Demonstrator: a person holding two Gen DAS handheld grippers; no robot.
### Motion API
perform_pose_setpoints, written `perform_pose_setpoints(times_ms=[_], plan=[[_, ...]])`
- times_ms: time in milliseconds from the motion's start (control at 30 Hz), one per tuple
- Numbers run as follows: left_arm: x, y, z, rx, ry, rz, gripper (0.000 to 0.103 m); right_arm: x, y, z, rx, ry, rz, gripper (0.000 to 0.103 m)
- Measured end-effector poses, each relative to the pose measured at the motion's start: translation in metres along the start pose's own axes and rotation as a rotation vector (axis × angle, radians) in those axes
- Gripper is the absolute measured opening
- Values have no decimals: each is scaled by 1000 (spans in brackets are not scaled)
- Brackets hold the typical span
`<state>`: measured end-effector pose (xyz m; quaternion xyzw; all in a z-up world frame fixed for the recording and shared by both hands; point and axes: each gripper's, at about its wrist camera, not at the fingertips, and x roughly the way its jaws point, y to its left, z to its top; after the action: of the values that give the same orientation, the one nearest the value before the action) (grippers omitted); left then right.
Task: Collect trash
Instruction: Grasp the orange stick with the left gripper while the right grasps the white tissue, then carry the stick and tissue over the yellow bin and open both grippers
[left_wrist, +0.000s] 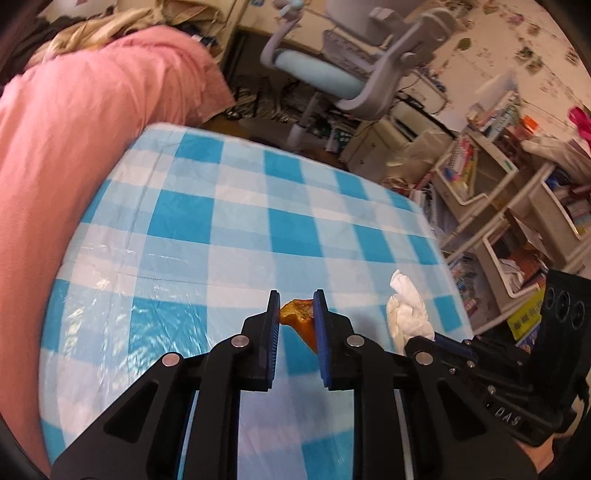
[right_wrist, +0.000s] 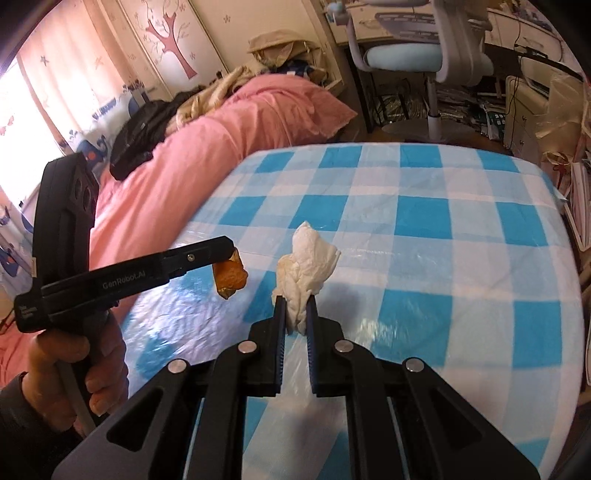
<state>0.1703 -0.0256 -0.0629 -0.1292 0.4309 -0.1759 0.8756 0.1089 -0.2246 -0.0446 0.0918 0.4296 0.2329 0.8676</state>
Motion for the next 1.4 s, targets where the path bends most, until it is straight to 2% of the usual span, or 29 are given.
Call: perform_pose_setpoints(times_ms=[333,633,833,967,1067,1167,1233,1400], plan=[[-70,-32,-55,133,-67,84,17,-55,23,-37,-22,-76,81,11],[-115,-45,-103,184,-95,145,17,-81,41,-72,-82,-75,154,11],[-129,-51,-129,196,-81,160,17,-86,60,-107,-134,-4,203,11],[-135,-54,-153,204,-53,168,17,-82,77,-140,-186,109,241,11],[-138,-57,-172,211,-23,173,17,-75,92,-167,-249,206,237,12],[-140,-60,-195,218,16,176,17,-68,100,-190,-291,304,206,18],[-141,-62,-212,220,44,181,17,-69,99,-197,-294,313,170,39],[-140,-63,-254,222,135,186,17,-94,80,-193,-199,213,151,56]])
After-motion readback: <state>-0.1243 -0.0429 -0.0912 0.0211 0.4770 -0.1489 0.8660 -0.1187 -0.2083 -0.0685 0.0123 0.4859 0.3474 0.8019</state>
